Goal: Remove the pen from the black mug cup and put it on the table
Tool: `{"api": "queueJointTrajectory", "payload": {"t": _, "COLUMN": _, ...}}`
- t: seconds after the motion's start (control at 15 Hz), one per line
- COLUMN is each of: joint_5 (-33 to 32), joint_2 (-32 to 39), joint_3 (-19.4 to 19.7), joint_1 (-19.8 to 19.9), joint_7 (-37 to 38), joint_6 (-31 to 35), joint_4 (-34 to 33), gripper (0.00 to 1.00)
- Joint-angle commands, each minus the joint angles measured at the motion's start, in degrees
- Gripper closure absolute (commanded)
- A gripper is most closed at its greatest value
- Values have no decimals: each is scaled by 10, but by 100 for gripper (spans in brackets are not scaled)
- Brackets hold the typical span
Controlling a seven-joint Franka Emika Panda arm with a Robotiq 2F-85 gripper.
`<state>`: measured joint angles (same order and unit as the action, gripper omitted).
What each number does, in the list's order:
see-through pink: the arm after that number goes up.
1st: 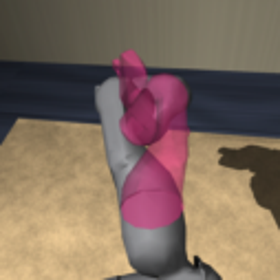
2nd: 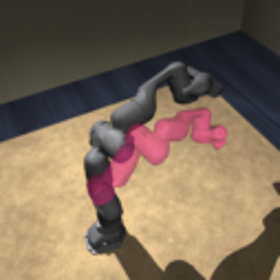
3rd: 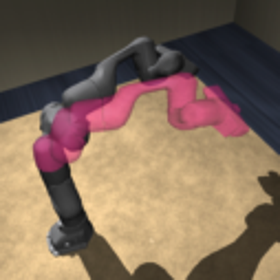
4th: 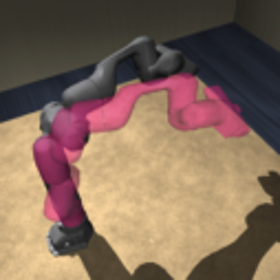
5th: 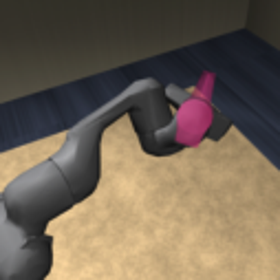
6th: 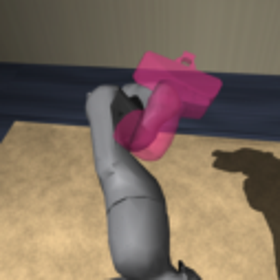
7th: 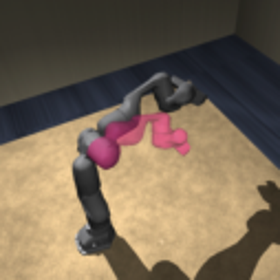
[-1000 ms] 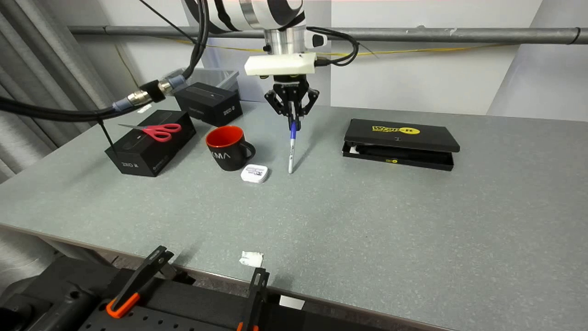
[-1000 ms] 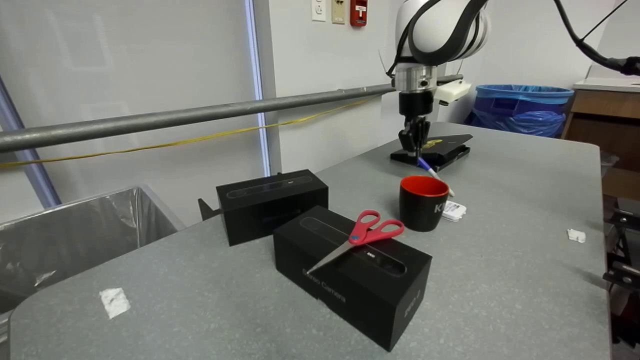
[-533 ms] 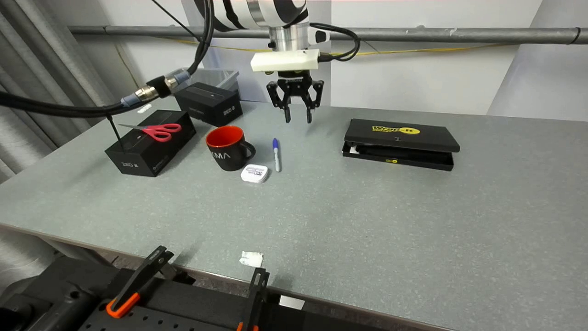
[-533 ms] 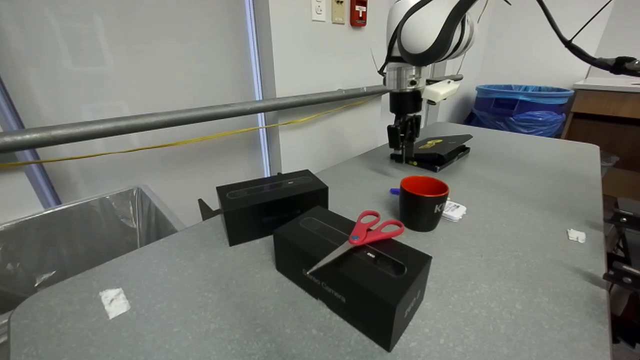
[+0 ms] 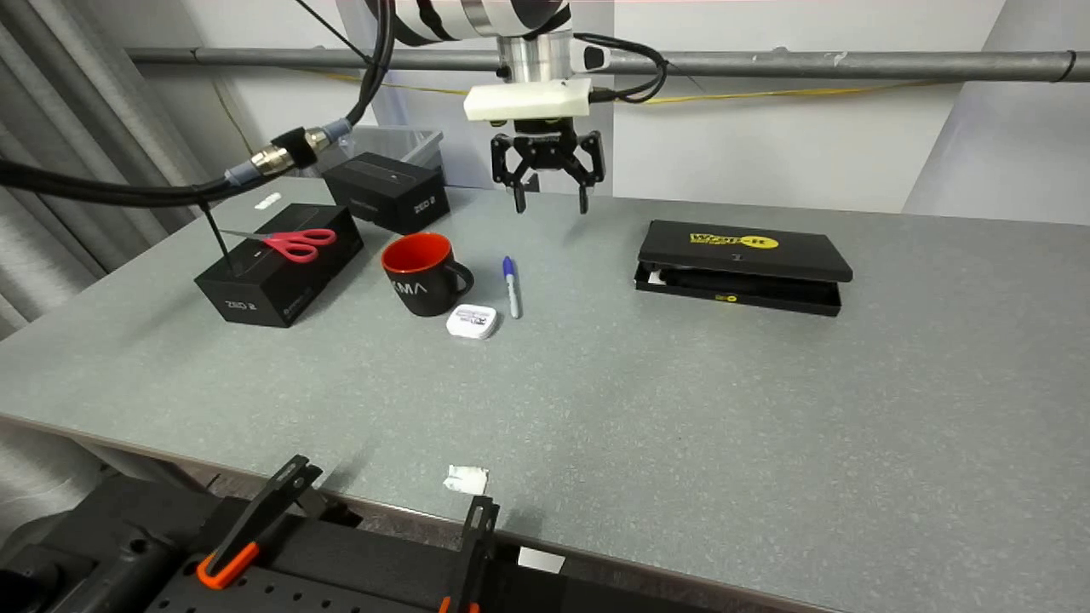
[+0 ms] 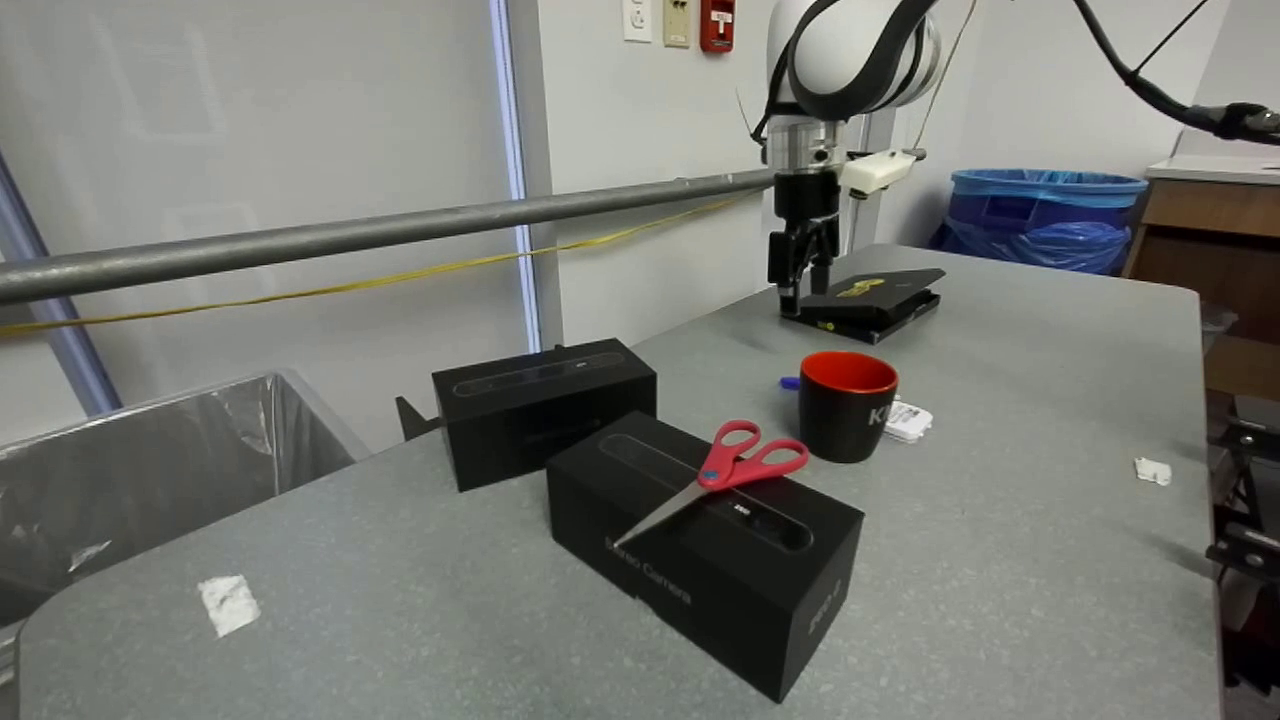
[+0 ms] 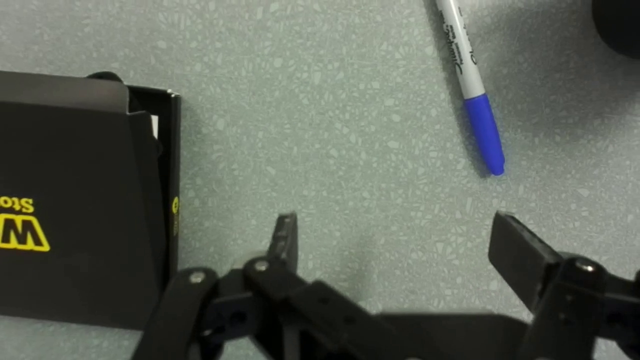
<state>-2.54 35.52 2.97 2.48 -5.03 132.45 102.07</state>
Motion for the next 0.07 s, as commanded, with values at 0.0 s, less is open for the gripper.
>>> {"api": "queueJointTrajectory", "payload": {"t": 0.0, "joint_5": -3, "joint_2": 0, "joint_3": -4, "joint_1": 4, "joint_7": 2, "joint_6": -1, "joint_4": 0, "gripper": 0}}
